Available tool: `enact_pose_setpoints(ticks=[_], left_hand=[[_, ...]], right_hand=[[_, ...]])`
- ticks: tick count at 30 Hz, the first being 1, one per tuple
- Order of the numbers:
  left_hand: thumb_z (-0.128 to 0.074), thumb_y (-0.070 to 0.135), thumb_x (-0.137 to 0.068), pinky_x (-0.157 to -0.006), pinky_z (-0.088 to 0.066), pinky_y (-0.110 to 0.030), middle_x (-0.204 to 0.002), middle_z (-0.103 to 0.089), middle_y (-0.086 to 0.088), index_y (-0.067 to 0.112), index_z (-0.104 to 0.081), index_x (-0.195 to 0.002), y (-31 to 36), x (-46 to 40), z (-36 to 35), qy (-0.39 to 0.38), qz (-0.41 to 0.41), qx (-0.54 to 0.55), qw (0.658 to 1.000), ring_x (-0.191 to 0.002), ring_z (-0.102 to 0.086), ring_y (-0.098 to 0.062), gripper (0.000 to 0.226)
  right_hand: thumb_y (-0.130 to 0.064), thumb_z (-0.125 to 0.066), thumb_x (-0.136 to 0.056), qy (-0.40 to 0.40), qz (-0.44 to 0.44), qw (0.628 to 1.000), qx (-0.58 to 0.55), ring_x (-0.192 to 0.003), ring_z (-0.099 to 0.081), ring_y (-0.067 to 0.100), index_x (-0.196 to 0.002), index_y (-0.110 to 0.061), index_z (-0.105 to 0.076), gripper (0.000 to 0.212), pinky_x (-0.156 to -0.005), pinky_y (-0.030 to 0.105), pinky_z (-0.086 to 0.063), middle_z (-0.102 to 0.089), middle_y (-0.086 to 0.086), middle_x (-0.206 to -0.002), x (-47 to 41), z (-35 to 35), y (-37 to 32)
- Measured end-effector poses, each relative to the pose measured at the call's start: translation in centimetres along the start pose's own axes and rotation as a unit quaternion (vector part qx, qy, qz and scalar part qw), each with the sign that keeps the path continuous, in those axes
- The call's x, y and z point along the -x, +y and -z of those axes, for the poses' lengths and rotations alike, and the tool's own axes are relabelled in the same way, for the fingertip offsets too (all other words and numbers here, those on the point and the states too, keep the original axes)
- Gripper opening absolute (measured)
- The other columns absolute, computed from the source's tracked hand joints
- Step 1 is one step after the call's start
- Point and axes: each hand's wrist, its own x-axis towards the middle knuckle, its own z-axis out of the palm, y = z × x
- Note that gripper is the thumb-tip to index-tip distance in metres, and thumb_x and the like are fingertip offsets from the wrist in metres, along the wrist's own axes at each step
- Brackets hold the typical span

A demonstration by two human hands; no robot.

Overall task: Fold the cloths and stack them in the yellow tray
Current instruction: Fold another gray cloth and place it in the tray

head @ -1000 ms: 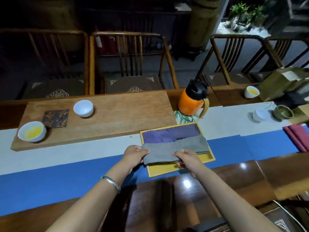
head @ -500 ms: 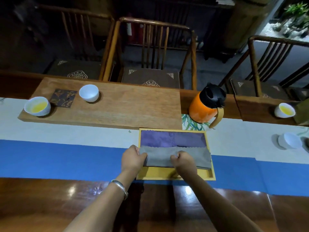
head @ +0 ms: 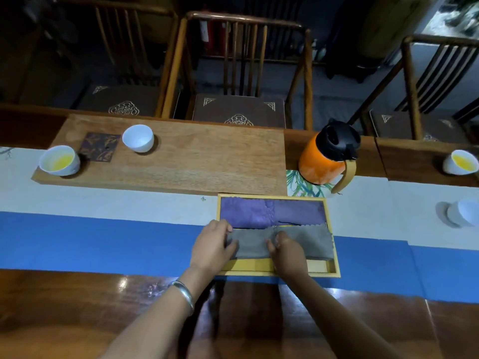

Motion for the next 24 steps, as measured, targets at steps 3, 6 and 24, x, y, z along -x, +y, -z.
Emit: enact_pose_setpoints(ticks=[3, 6, 24], left_hand=[[-0.058, 0.038, -0.082, -0.086, -0.045, -0.032, -0.109, -0.059, 0.000, 0.019, -0.062, -0.108, 1.4, 0.6, -0.9, -0.062, -0.154, -0.064, 0.984, -0.103, -0.055, -0.022, 0.032], [-0.056, 0.039, -0.083, -0.095, -0.040, -0.030, -0.123, -0.059, 0.001, 0.020, -0.062, -0.117, 2.8, 0.6, -2.4, -0.097, -0.223, -0.091, 0.966, -0.113, -0.053, -0.021, 0.040], [-0.062, 0.053, -0.081, -0.092, -0.035, -0.033, -0.112, -0.046, 0.003, 0.033, -0.060, -0.120, 6.7, -2.4, -6.5, -0.119, -0.170, -0.157, 0.966, -0.109, -0.043, -0.020, 0.044]], right_hand=[[-0.034, -0.046, -0.096, 0.025, 0.046, 0.999, 0.003, -0.078, -0.061, 0.035, -0.080, -0.017, -0.043, 0.024, -0.060, 0.034, -0.038, -0.064, 0.014, -0.083, 0.4, 0.9, 0.5], [-0.027, -0.048, -0.094, 0.043, 0.132, 0.989, 0.048, -0.074, -0.057, 0.031, -0.089, -0.012, -0.050, 0.016, -0.059, 0.035, -0.040, -0.057, 0.011, -0.088, 1.2, 3.3, 2.3], [-0.021, -0.069, -0.081, -0.041, 0.165, 0.983, 0.070, -0.104, -0.055, 0.026, -0.104, -0.010, -0.063, 0.026, -0.083, 0.035, -0.049, -0.056, 0.010, -0.112, -1.0, 7.7, 9.0]])
